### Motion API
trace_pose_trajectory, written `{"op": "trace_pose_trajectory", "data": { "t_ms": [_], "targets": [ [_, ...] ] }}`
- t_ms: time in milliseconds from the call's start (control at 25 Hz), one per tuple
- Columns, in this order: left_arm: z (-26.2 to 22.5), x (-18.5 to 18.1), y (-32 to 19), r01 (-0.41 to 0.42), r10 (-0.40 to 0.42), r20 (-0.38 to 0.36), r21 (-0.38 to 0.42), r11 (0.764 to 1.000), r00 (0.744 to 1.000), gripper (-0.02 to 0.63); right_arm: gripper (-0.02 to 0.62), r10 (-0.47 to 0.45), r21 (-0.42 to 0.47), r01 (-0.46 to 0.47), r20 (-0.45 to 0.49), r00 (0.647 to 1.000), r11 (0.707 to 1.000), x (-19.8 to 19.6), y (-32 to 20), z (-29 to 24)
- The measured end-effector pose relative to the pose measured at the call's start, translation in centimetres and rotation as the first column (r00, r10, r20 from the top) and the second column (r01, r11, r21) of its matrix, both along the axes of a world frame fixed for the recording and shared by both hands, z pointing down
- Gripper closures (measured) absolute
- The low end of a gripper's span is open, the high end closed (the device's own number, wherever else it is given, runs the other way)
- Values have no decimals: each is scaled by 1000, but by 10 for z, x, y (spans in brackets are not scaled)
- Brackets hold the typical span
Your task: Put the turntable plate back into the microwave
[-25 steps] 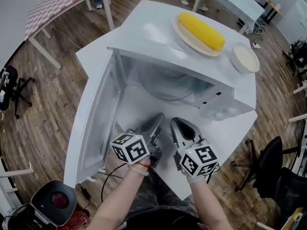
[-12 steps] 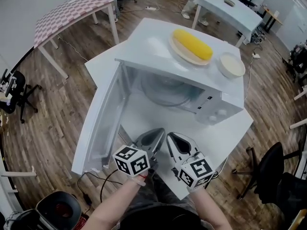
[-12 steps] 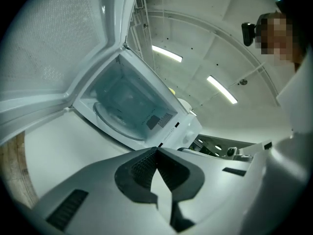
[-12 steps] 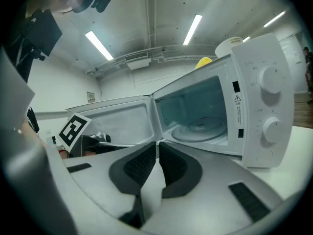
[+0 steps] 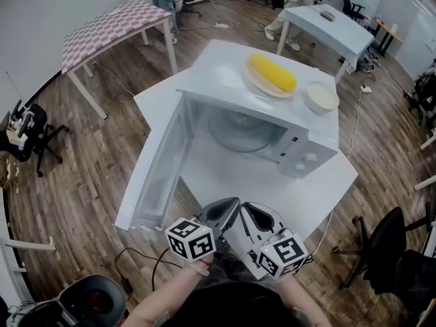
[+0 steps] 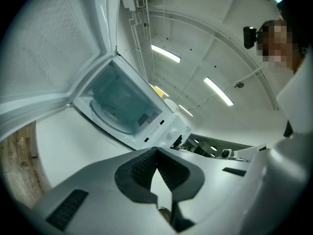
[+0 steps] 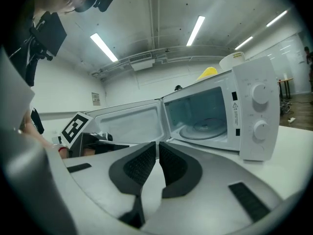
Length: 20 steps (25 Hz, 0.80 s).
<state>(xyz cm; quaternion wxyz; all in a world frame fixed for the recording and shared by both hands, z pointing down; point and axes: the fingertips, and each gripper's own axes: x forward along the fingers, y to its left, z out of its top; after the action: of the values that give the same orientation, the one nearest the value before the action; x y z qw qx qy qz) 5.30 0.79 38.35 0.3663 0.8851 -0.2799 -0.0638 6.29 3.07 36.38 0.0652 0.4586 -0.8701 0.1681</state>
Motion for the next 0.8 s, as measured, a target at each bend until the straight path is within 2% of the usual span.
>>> {"op": "trace_pose_trajectory", "data": {
  "t_ms": [280,560,800],
  "targets": [
    [-25,-7,12,3,-6,37,97,995,999,594,555,1,37,-1,12,1000,999,5,17,-20],
    [-34,-8,21,32,-33,10,81,996,999,594,555,19,44,-21,35,999,999,17,27,-26],
    [-32,-10,29,42,-44,20,65,997,999,594,559,4,46,-6,38,999,999,14,29,-28]
  ]
}}
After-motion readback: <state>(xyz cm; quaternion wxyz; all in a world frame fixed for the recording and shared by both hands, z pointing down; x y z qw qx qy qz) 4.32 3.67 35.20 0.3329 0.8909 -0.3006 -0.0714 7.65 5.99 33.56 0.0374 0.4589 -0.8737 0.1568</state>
